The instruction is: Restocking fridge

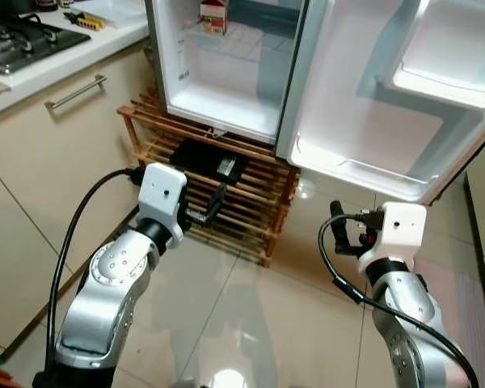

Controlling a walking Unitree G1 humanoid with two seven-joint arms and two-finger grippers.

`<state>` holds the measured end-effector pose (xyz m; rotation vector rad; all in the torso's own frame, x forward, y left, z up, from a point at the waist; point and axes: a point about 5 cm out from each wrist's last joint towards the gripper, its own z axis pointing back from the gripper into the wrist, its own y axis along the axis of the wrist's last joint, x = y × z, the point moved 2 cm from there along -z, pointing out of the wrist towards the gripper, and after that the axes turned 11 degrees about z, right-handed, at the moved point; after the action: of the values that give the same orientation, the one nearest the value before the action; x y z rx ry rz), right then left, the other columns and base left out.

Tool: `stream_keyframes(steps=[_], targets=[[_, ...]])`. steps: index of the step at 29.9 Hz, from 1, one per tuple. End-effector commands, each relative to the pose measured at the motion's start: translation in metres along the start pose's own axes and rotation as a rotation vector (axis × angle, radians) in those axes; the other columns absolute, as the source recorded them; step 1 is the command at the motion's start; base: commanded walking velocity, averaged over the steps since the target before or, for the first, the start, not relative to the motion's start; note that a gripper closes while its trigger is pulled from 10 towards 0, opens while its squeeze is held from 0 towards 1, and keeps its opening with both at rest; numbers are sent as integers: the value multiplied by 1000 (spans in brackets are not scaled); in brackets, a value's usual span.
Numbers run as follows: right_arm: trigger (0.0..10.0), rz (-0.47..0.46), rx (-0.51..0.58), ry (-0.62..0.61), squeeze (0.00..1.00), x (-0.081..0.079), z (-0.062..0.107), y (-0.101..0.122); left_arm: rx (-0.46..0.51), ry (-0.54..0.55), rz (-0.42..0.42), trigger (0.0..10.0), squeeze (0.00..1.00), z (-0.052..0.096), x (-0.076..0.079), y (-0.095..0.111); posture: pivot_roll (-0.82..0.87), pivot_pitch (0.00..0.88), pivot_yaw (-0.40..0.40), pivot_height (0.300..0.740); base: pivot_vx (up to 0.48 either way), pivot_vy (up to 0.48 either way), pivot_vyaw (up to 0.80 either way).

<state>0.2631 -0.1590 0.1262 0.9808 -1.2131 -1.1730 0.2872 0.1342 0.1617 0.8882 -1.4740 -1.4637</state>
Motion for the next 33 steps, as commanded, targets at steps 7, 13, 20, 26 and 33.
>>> stream_keyframes(steps=[7, 13, 20, 26, 33], targets=[[10000, 20, 75, -135, 0, 34, -8, 16, 19, -68, 18, 10000, 0, -2, 11, 6, 3, 34, -42, 740, 0, 0, 0], [10000, 11, 113, -193, 1000, 60, -12, 20, 49, -252, 22, 10000, 0, 4, 31, 13, 6, 30, -41, 740, 0, 0, 0], [10000, 92, 172, -341, 1000, 123, -28, 40, 37, -428, -8, 10000, 0, 12, 47, 19, 5, 19, -36, 740, 0, 0, 0], [10000, 22, 186, -295, 1000, 146, -64, 55, 24, -452, -1, 10000, 0, 9, 47, 20, 8, 4, -23, 740, 0, 0, 0], [10000, 9, 194, -202, 0, 150, -97, 62, 14, -484, -3, 10000, 0, 9, 50, 20, 21, 7, -17, 740, 0, 0, 0]])
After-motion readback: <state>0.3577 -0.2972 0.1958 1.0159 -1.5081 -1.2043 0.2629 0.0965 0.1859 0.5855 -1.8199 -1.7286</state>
